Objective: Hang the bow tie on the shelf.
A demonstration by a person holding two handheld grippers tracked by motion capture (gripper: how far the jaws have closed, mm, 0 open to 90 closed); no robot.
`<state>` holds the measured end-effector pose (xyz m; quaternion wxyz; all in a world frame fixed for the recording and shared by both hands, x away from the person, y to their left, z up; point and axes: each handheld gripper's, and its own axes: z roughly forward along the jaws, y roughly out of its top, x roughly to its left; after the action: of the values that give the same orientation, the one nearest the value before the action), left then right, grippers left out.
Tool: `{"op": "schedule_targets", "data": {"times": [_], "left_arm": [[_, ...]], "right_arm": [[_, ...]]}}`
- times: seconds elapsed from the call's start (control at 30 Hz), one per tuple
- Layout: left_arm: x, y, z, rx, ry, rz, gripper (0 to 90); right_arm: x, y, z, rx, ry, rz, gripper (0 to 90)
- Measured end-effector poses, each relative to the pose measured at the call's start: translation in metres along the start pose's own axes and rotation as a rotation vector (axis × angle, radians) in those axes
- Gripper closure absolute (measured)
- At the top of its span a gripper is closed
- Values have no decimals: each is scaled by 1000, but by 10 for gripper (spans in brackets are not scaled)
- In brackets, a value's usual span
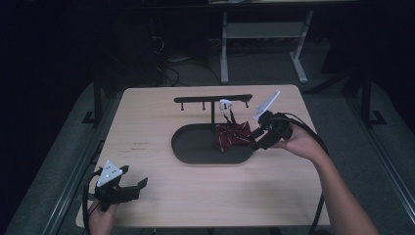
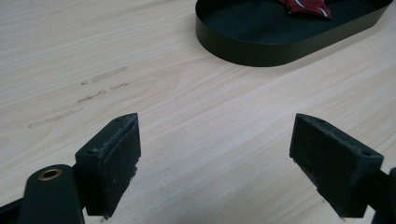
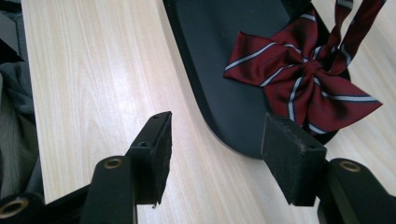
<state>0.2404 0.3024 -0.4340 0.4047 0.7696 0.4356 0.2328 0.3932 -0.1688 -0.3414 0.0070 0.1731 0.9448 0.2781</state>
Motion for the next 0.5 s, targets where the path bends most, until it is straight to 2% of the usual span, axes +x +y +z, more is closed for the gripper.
{"op": "schedule_targets", "data": {"times": [0.5], "left_arm": [[0, 0, -1, -6, 5, -3, 161]], "right_arm": [[9, -21, 10, 6, 10, 9, 408]]}}
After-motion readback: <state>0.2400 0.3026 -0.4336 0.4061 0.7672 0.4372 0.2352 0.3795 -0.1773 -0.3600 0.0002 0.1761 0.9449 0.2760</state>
